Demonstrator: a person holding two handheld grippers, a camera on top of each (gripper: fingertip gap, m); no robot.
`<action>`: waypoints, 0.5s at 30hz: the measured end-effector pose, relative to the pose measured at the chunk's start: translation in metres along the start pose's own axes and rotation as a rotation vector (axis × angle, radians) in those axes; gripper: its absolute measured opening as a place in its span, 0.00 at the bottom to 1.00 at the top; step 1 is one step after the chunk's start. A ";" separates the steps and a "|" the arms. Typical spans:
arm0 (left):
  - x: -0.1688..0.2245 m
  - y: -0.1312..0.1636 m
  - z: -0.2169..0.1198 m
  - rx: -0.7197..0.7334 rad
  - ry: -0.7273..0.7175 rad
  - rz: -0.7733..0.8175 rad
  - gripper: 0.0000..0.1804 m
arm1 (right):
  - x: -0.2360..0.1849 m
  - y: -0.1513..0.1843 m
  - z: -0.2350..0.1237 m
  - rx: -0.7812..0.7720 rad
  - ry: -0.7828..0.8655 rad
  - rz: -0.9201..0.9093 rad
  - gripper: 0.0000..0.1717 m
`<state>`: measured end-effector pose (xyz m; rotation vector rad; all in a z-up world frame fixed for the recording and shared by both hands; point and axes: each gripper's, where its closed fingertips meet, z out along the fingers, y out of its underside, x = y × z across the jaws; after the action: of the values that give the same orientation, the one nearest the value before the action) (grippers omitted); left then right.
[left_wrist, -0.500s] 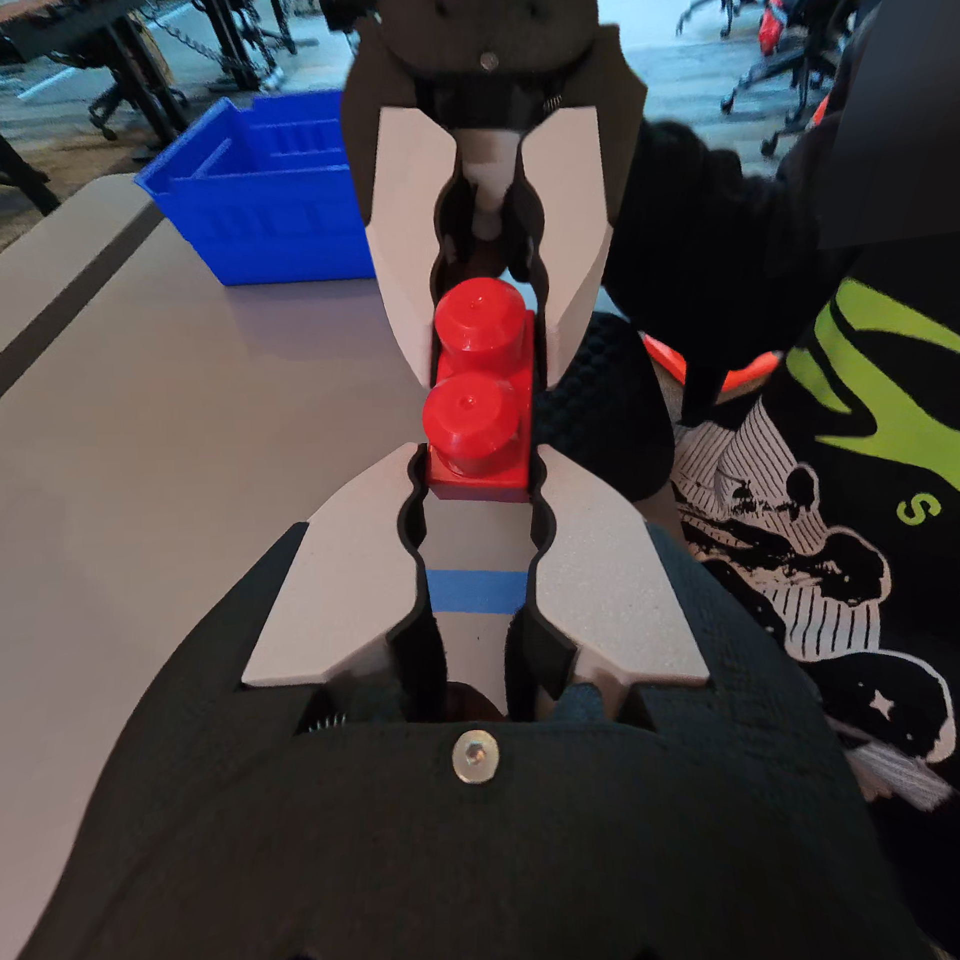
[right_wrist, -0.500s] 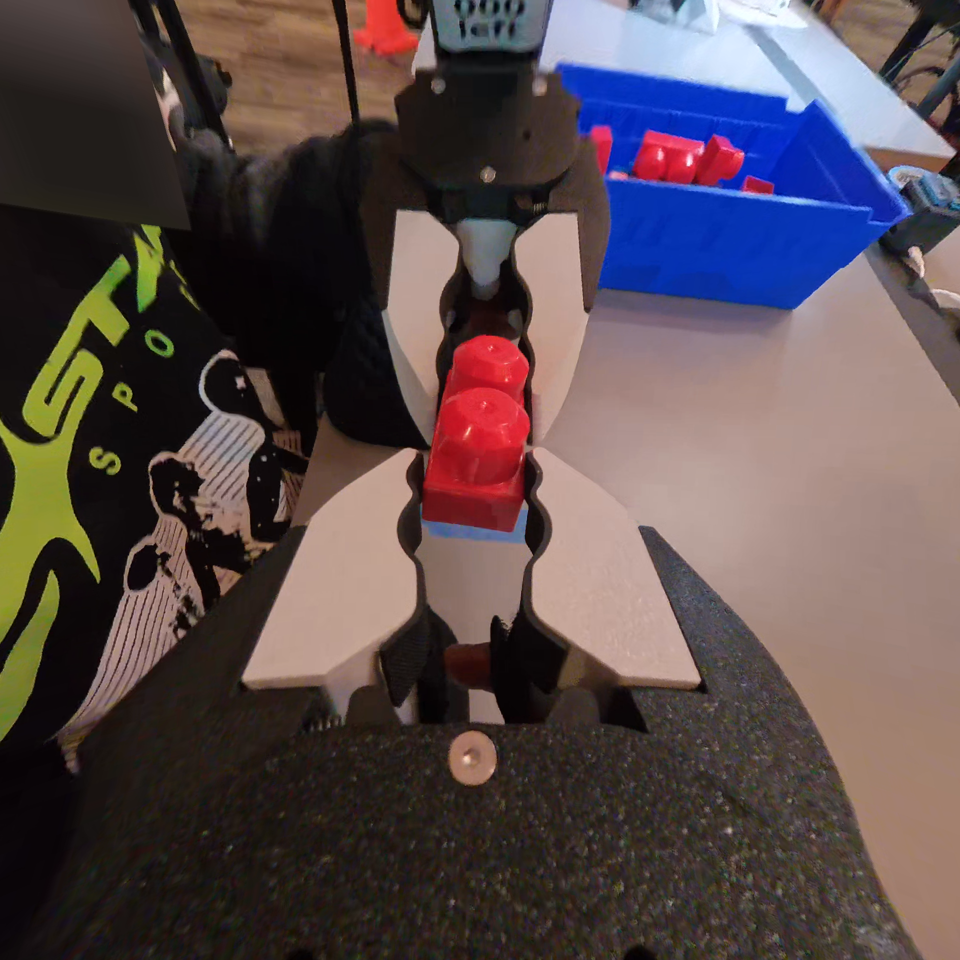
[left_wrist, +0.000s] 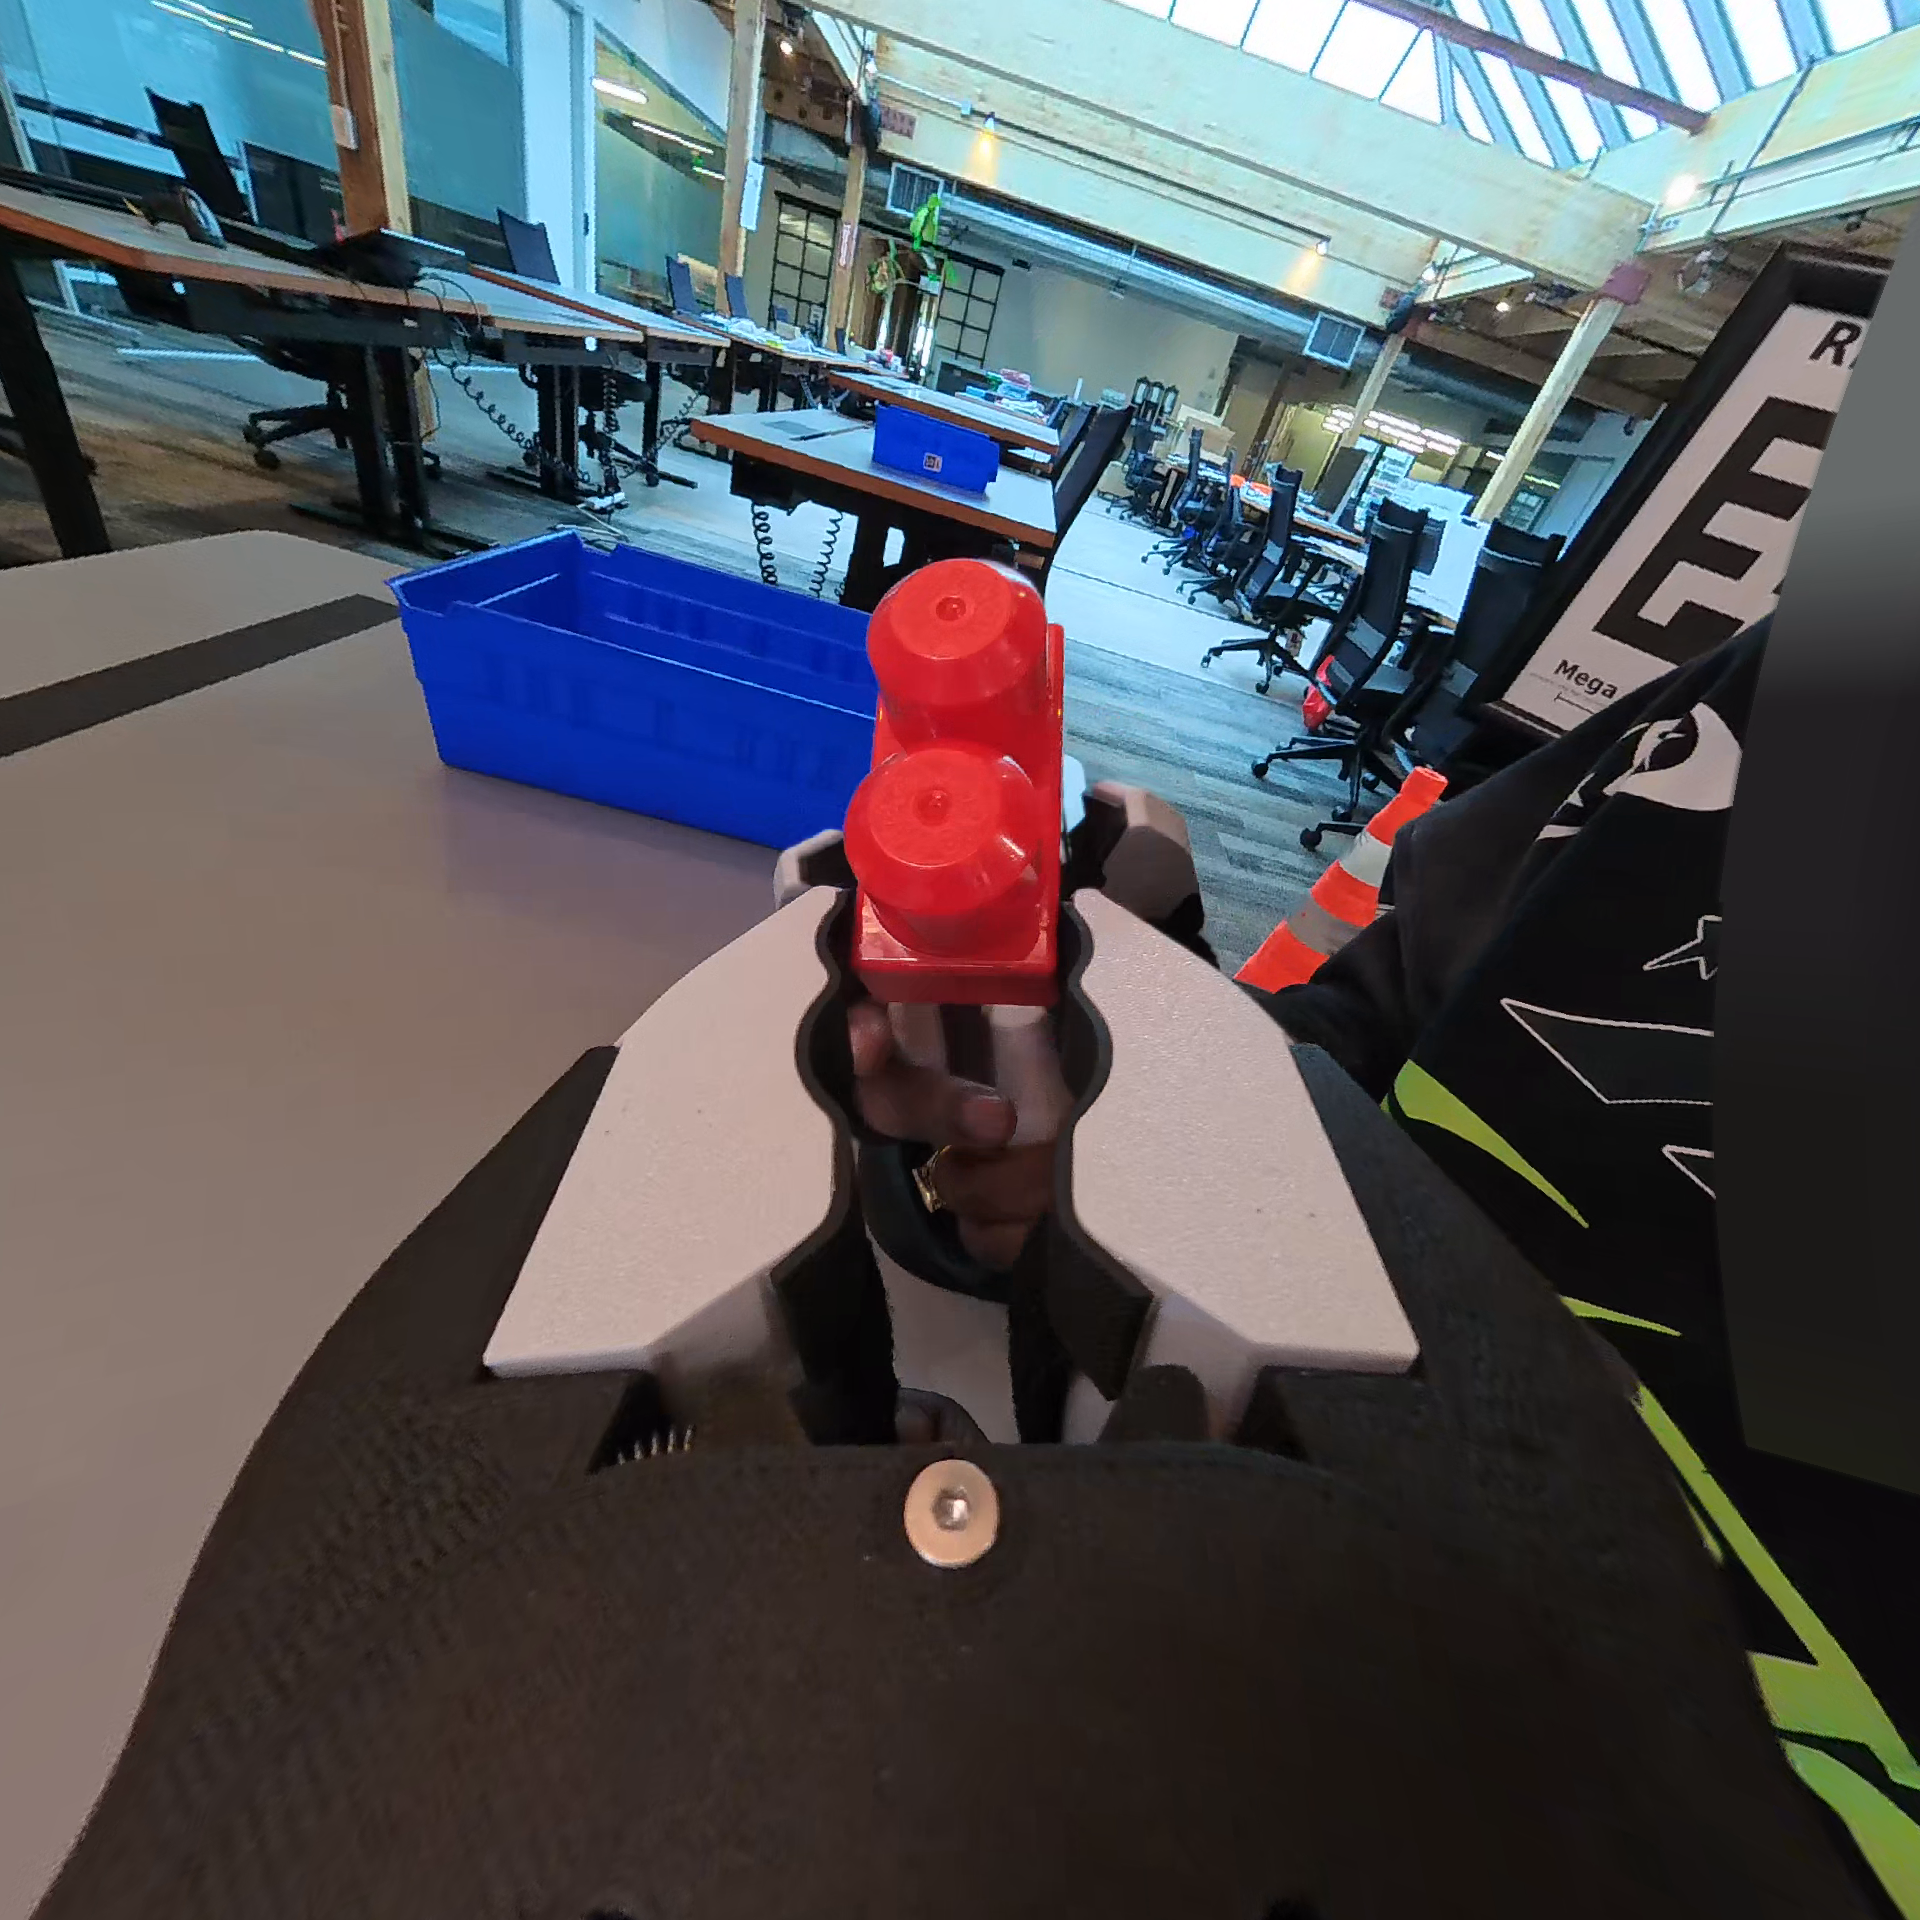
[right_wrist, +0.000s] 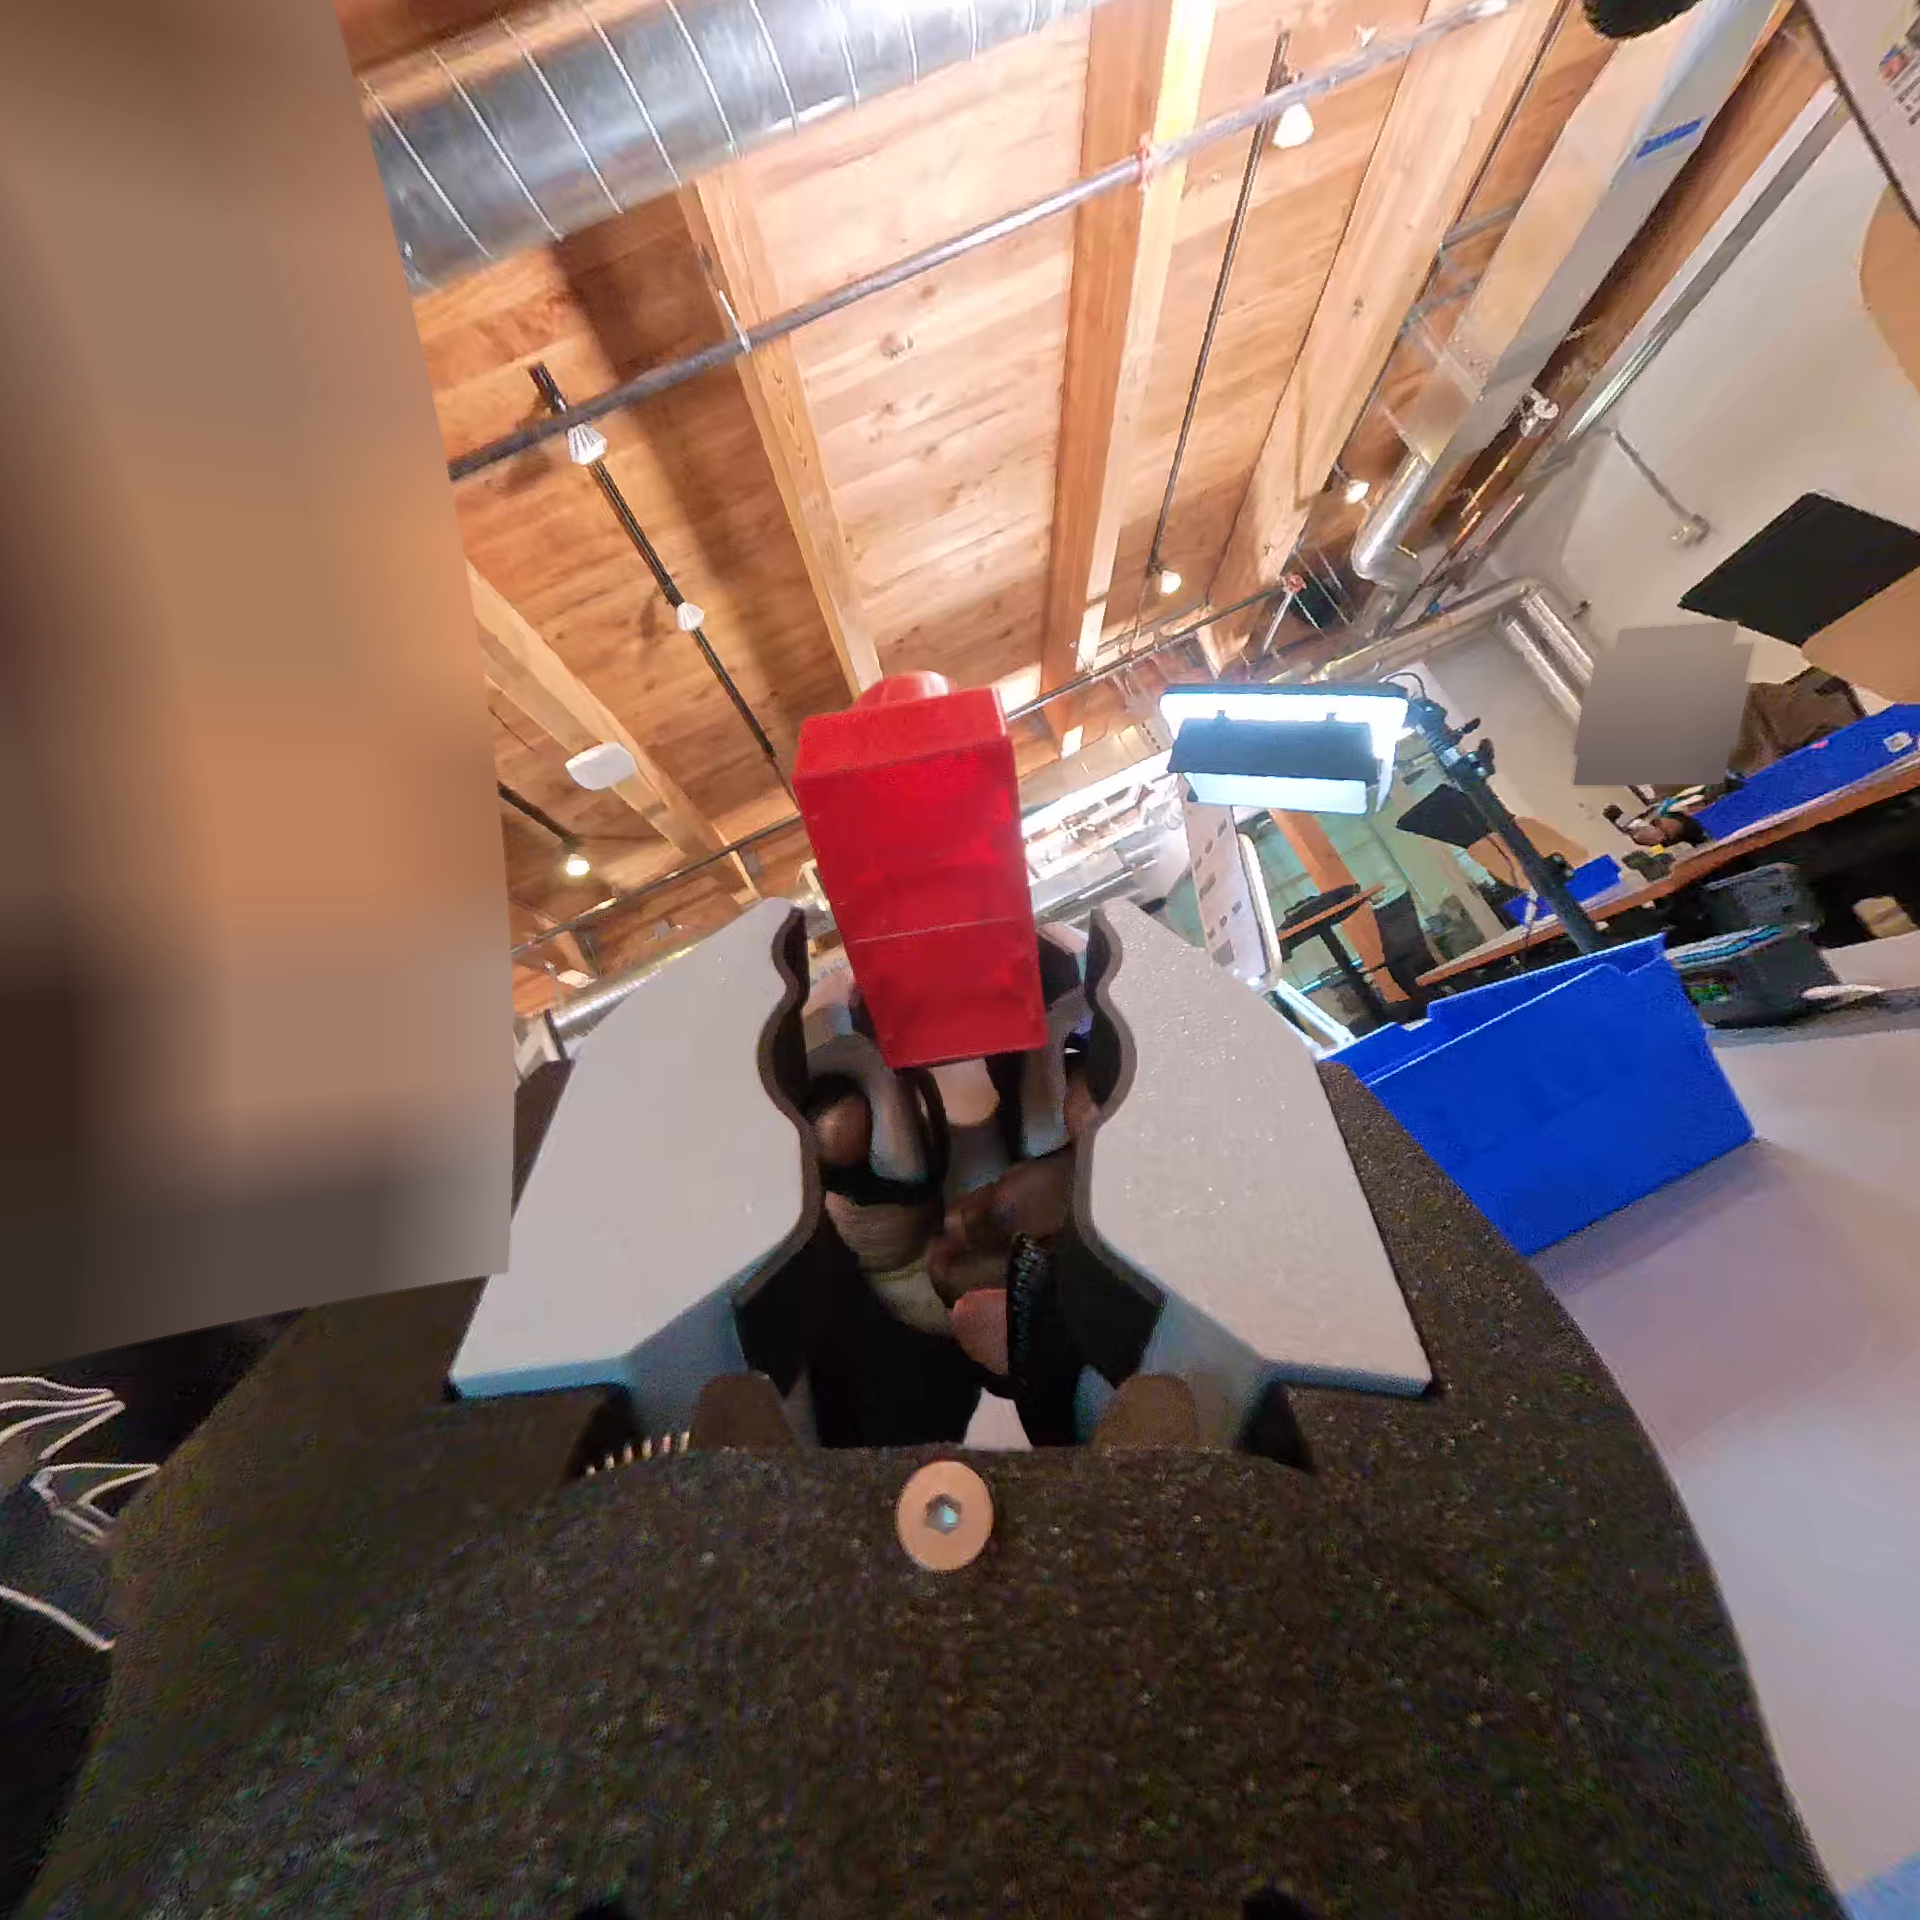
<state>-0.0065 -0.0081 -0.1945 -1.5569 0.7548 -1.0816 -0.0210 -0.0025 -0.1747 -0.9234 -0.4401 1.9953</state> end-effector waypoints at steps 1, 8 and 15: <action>-0.001 0.001 0.000 -0.005 -0.007 0.003 0.20 | -0.001 -0.002 -0.001 0.016 0.004 -0.019 0.28; 0.002 0.002 0.003 -0.009 0.008 -0.002 0.20 | -0.005 -0.001 -0.001 0.004 -0.004 -0.081 0.21; 0.006 0.003 0.005 0.002 0.029 -0.019 0.21 | -0.009 -0.002 -0.004 0.014 -0.031 -0.074 0.21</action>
<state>0.0004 -0.0122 -0.1958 -1.5525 0.7604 -1.1203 -0.0137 -0.0090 -0.1717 -0.8564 -0.4708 1.9452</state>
